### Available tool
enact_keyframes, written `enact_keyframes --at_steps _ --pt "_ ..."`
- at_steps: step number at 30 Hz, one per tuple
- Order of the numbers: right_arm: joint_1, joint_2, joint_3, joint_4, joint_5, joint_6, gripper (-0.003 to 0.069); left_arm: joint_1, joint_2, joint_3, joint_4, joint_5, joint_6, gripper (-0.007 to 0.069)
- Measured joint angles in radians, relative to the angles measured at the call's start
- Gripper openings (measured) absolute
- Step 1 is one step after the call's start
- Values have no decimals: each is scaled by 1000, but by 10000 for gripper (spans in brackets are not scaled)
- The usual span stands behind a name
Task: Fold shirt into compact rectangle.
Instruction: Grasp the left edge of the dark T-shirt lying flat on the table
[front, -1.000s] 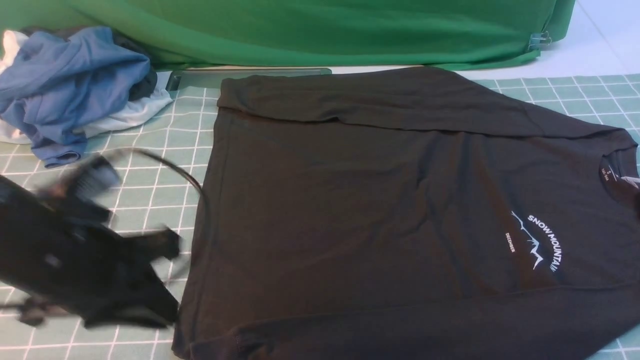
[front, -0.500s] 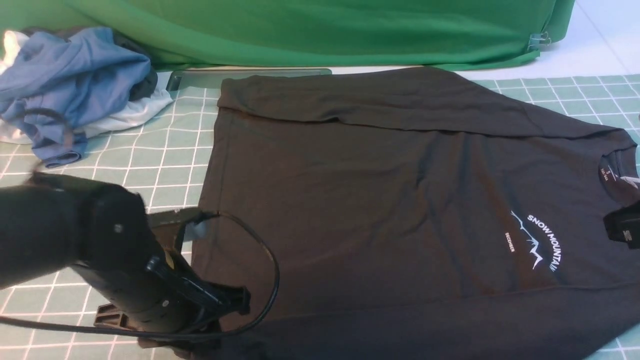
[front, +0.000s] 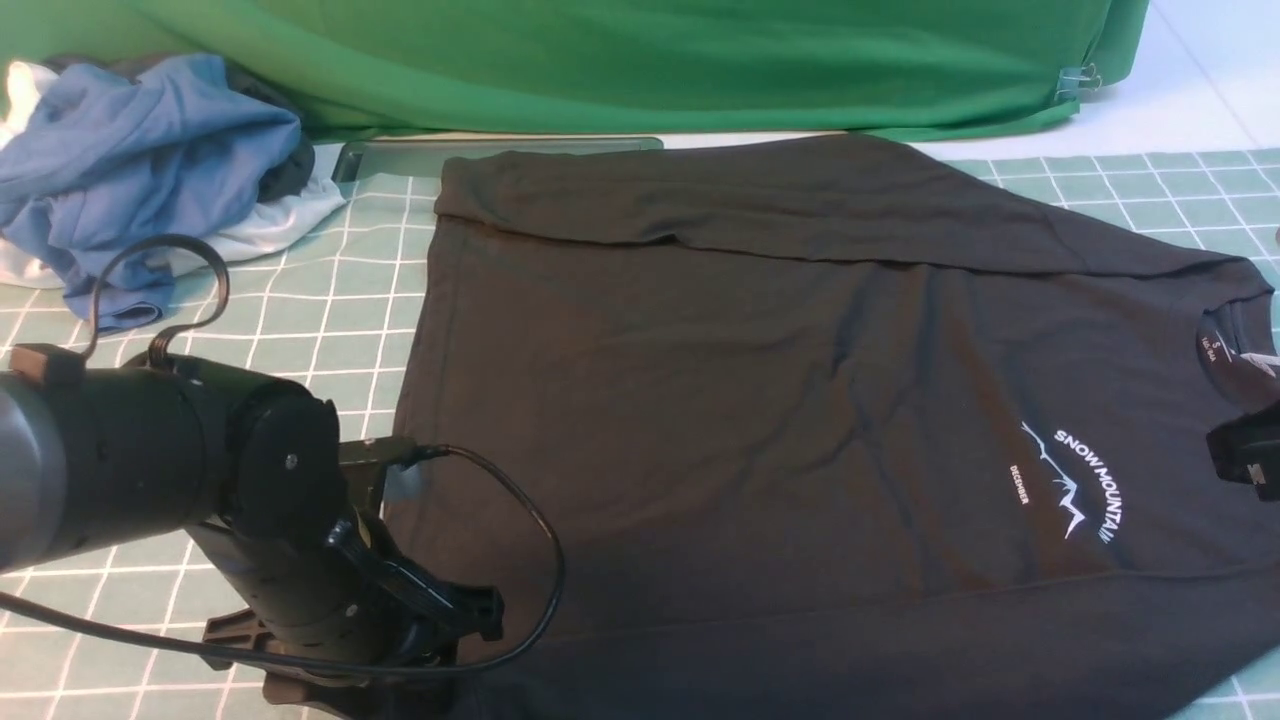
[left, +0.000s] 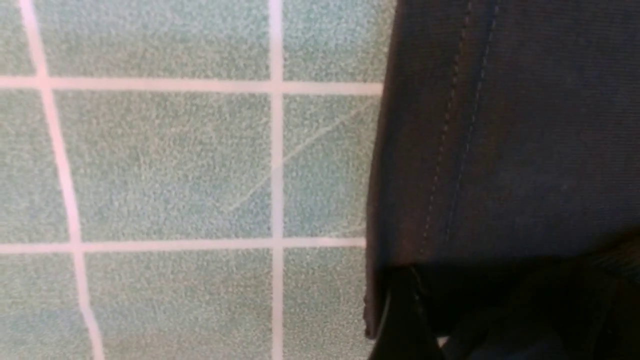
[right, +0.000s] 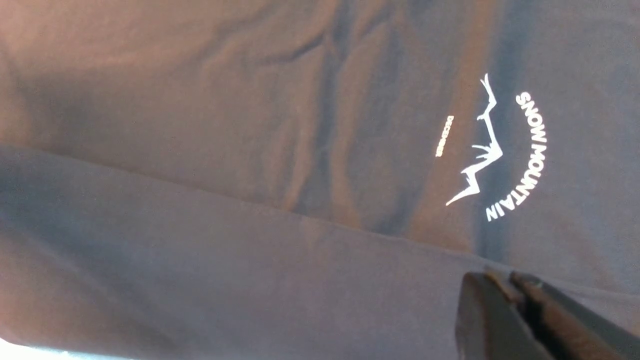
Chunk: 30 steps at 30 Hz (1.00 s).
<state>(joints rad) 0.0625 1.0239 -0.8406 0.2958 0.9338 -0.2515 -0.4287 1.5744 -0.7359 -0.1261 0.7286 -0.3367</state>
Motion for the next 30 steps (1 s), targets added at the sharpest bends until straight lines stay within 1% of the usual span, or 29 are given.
enact_keyframes --at_steps 3,4,5,6,7,8,9,12,17,25,27,30 --pt "0 0 0 0 0 -1 71 0 0 0 -2 1 -7 294" --pt "0 0 0 0 0 -1 71 0 1 0 -3 1 -8 287" --pt "0 0 0 0 0 -1 71 0 2 0 -19 -6 -10 222" --pt "0 0 0 0 0 -1 71 0 3 0 -25 -7 -12 200" --pt "0 0 0 0 0 -2 71 0 3 0 -40 -13 -12 148" --pt "0 0 0 0 0 -2 71 0 4 0 -47 -15 -12 126" --pt "0 0 0 0 0 -2 71 0 5 0 -60 -16 -12 79" --pt "0 0 0 0 0 -3 74 0 6 0 -69 -16 -14 31" --pt "0 0 0 0 0 -3 81 0 6 0 -70 -11 -23 29" --pt "0 0 0 0 0 -4 90 0 16 -49 -70 45 -25 36" --pt "0 0 0 0 0 -4 92 0 17 -60 -72 59 -32 46" --pt "0 0 0 0 0 -4 93 0 17 -63 -73 62 -47 88"
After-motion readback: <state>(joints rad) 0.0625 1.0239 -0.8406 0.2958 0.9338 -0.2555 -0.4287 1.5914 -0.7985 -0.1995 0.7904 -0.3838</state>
